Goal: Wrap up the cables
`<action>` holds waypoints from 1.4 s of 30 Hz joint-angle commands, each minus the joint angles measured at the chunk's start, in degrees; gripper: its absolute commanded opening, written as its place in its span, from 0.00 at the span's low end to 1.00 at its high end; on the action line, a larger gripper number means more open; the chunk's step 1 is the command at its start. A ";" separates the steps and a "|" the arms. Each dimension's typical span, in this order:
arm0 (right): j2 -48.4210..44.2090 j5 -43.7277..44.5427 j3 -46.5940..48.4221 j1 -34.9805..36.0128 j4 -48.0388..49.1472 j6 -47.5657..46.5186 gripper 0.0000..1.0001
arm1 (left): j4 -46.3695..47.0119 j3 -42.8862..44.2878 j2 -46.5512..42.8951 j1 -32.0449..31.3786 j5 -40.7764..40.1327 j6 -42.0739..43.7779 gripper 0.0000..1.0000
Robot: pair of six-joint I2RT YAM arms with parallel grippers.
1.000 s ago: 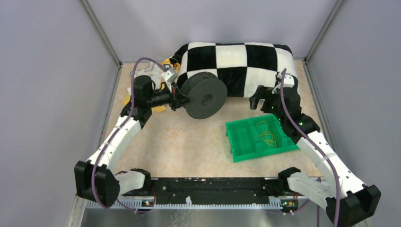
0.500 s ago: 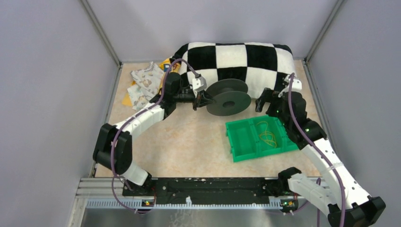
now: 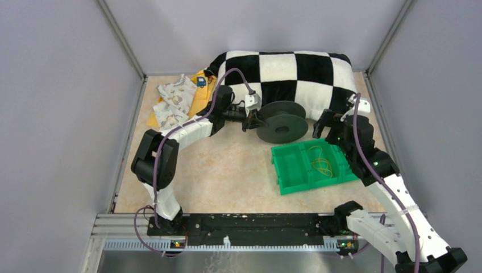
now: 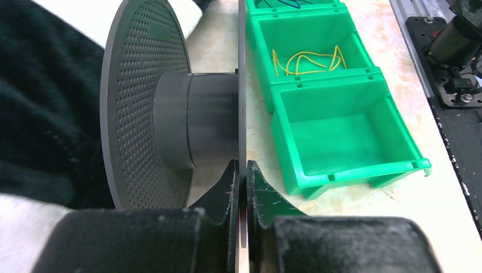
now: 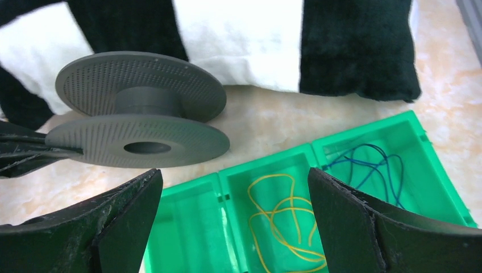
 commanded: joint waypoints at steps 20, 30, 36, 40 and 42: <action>5.90 13.68 -2.66 -6.02 -11.37 6.37 0.99 | 8.48 4.63 -3.40 -0.93 -1.12 -4.07 0.43; 13.36 5.14 -2.84 -10.68 -3.46 1.97 0.73 | 3.00 4.44 -16.01 -0.70 -10.13 -7.78 0.55; 16.89 6.22 -4.50 -10.73 -1.52 -0.66 0.46 | -0.41 -1.94 -26.67 -0.65 -14.43 -13.30 0.72; 18.36 4.12 -5.85 -10.66 0.42 -1.59 0.43 | -4.59 -5.29 -32.61 -0.65 -18.48 -15.38 0.93; 19.47 3.48 -6.52 -10.73 1.42 -1.62 0.43 | -8.57 -5.61 -34.71 -0.53 -22.32 -15.60 0.95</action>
